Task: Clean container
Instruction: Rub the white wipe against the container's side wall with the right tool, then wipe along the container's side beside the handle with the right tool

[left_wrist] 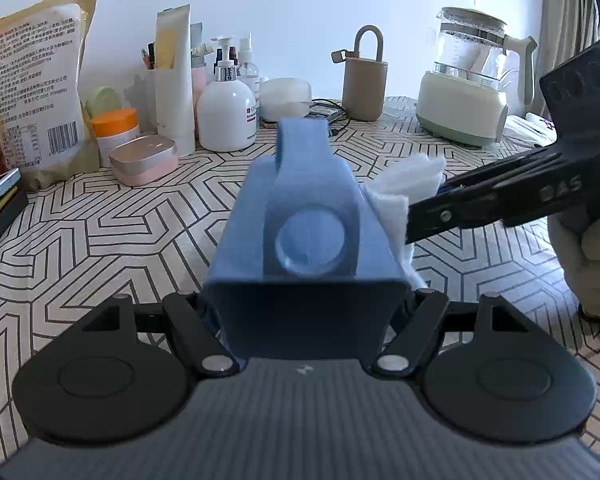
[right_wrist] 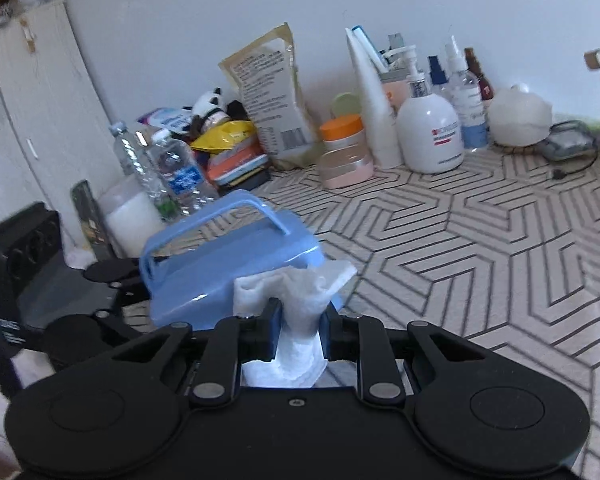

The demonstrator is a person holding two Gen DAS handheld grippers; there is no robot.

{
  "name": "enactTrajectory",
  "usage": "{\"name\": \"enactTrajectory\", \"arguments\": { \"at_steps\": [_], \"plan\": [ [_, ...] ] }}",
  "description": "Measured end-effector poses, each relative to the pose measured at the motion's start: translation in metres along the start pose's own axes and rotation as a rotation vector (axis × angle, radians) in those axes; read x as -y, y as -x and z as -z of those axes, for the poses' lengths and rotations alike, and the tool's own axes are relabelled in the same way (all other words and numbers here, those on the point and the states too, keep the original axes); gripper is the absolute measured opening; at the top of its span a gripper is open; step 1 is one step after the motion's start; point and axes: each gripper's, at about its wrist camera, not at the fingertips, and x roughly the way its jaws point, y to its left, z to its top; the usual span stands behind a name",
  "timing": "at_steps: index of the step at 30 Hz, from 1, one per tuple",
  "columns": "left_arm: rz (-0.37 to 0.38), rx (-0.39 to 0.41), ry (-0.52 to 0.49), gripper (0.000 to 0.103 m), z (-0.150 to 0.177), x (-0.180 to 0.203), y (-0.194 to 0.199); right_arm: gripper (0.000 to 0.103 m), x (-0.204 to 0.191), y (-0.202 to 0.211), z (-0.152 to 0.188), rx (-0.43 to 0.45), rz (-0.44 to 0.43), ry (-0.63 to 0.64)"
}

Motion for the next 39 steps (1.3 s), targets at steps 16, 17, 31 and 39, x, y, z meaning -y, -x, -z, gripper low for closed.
{"name": "enactTrajectory", "arguments": {
  "at_steps": [16,17,31,39],
  "plan": [
    [-0.008,-0.011,-0.021,0.073,-0.001,0.003,-0.002,0.027,-0.008,0.010,-0.003,0.030,-0.141,-0.018],
    [-0.009,-0.011,-0.022,0.073,-0.001,0.003,-0.002,0.027,-0.007,0.010,-0.003,0.032,-0.128,-0.022],
    [0.010,-0.013,-0.024,0.073,-0.001,0.002,-0.001,0.031,-0.006,0.008,-0.006,0.080,-0.072,-0.016],
    [0.002,-0.012,-0.028,0.073,-0.001,0.003,-0.001,0.036,-0.023,0.009,-0.002,0.072,-0.077,0.067]
  ]
}}
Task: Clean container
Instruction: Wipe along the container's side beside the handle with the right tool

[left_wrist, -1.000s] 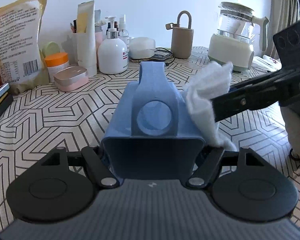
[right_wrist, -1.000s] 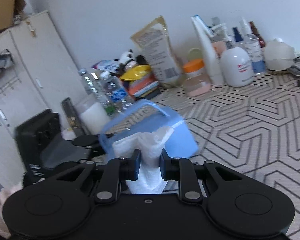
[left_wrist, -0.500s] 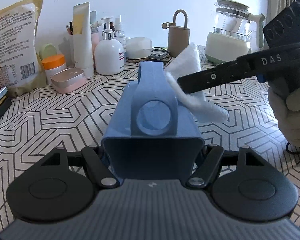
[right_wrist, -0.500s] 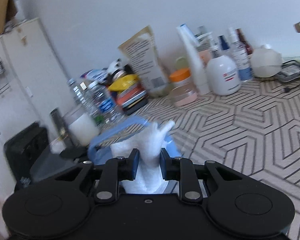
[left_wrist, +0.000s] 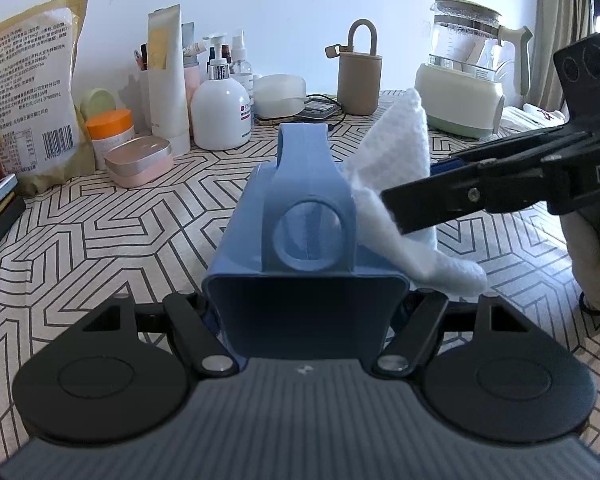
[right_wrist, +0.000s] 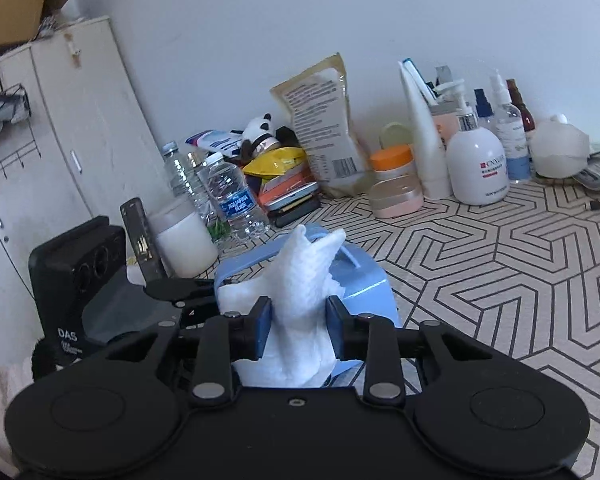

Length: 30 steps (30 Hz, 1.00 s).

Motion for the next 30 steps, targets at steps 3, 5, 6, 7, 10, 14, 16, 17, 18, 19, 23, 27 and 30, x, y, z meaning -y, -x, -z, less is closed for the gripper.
{"name": "enactTrajectory", "arguments": {
  "at_steps": [3,5,6,7,10,14,16,17,18,19,23,27,30],
  "plan": [
    [0.000,0.000,0.000,0.073,0.000,0.000,0.000,0.036,0.000,0.000,0.000,-0.002,0.005,0.004],
    [-0.001,0.000,-0.002,0.073,0.000,0.001,0.000,0.036,0.001,0.000,0.000,0.002,0.014,-0.002],
    [-0.001,0.000,-0.002,0.073,0.000,0.002,0.001,0.036,0.001,0.000,0.000,0.003,0.018,-0.005],
    [-0.001,0.000,-0.002,0.073,0.000,0.003,0.001,0.036,0.001,0.000,0.000,0.004,0.019,-0.005],
    [0.001,0.000,-0.005,0.073,0.001,0.002,0.001,0.037,0.002,0.000,-0.001,0.005,0.024,-0.005],
    [-0.002,-0.001,-0.012,0.073,0.001,0.003,0.002,0.036,0.004,0.000,0.000,0.009,0.030,-0.013],
    [-0.003,-0.001,-0.015,0.073,0.001,0.003,0.002,0.037,0.005,0.000,-0.001,0.011,0.037,-0.018],
    [-0.004,-0.001,-0.017,0.073,0.002,0.003,0.002,0.037,0.007,-0.001,-0.001,0.014,0.043,-0.026],
    [-0.004,-0.001,-0.020,0.073,0.002,0.003,0.002,0.037,0.009,-0.001,-0.001,0.016,0.049,-0.033],
    [-0.006,-0.001,-0.023,0.073,0.002,0.004,0.002,0.037,0.011,-0.001,-0.002,0.020,0.058,-0.041],
    [-0.014,0.003,-0.031,0.073,0.002,0.004,0.003,0.038,0.019,0.000,-0.002,0.030,0.089,-0.082],
    [-0.020,0.004,-0.037,0.073,0.002,0.006,0.003,0.038,0.022,-0.001,-0.003,0.035,0.097,-0.097],
    [-0.024,0.005,-0.038,0.073,0.002,0.008,0.002,0.044,0.025,-0.001,-0.002,0.039,0.103,-0.115]
  ]
}}
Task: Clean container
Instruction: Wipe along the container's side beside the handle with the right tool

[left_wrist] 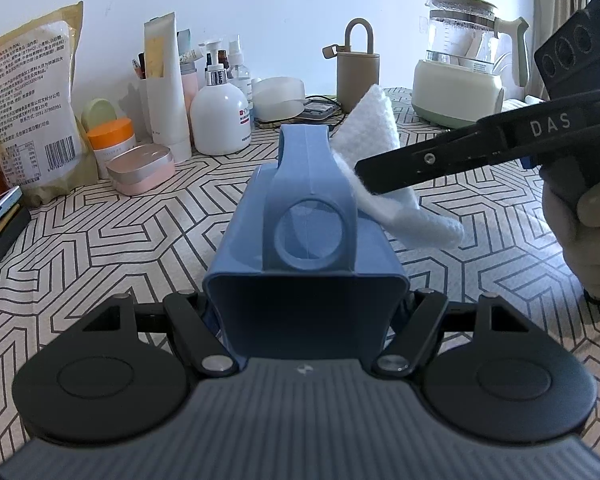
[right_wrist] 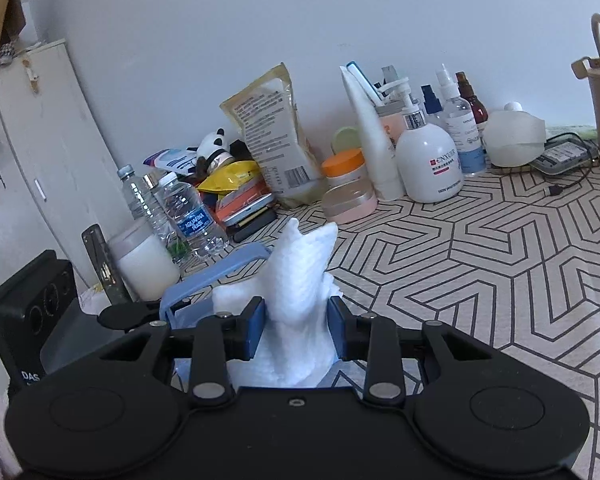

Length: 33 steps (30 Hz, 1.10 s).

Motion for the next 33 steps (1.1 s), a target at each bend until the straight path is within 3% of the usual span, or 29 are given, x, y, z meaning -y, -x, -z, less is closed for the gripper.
{"name": "enactTrajectory", "arguments": {
  "at_steps": [7,10,14,19,33],
  "plan": [
    [0.003,-0.001,0.007,0.073,0.000,-0.001,0.000,0.047,0.000,0.000,0.001,-0.010,0.004,-0.010],
    [-0.002,-0.002,0.017,0.073,0.000,-0.002,-0.001,0.047,-0.010,0.000,0.003,-0.028,-0.044,0.029],
    [-0.001,-0.008,0.065,0.073,0.000,-0.009,-0.002,0.037,-0.036,0.001,0.009,-0.038,-0.111,0.162],
    [-0.008,-0.008,0.061,0.073,0.000,-0.009,-0.003,0.034,-0.041,0.001,0.010,-0.048,-0.156,0.180],
    [-0.026,-0.008,0.027,0.073,0.000,-0.005,-0.002,0.032,-0.017,-0.002,0.005,-0.008,-0.064,0.084]
  ]
}}
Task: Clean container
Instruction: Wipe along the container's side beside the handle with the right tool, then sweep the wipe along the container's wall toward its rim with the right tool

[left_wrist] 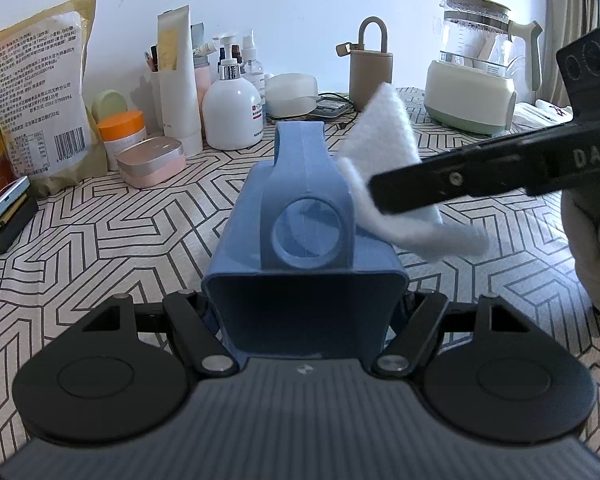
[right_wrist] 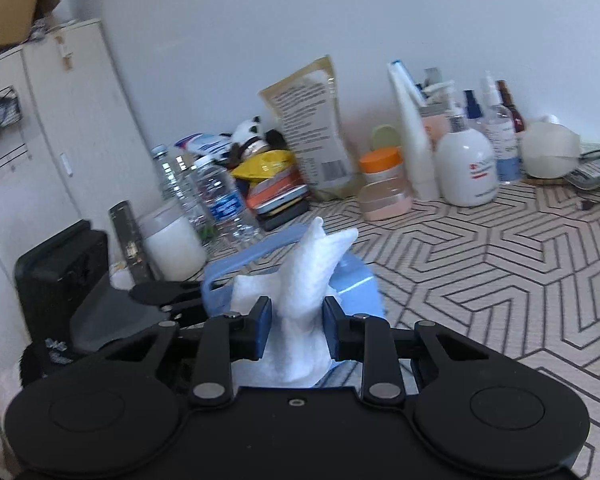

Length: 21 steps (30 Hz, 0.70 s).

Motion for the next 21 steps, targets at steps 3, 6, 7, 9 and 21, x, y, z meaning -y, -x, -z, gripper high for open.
{"name": "enactTrajectory", "arguments": {
  "at_steps": [3,6,7,9,21],
  "plan": [
    [-0.002,0.000,-0.004,0.073,0.000,0.001,0.000,0.032,0.002,-0.002,0.000,0.019,0.013,-0.010],
    [-0.003,0.000,-0.005,0.073,-0.001,0.000,0.000,0.032,0.006,-0.002,-0.001,0.026,0.040,-0.027],
    [-0.002,0.000,-0.004,0.073,-0.001,-0.001,0.000,0.032,0.007,-0.002,-0.001,0.029,0.051,-0.028],
    [-0.002,0.000,-0.004,0.073,-0.001,-0.001,0.000,0.034,0.010,-0.002,-0.001,0.034,0.070,-0.040],
    [-0.002,-0.004,0.006,0.073,-0.001,0.002,-0.001,0.036,0.018,-0.001,0.001,0.031,0.108,-0.064]
  ]
}}
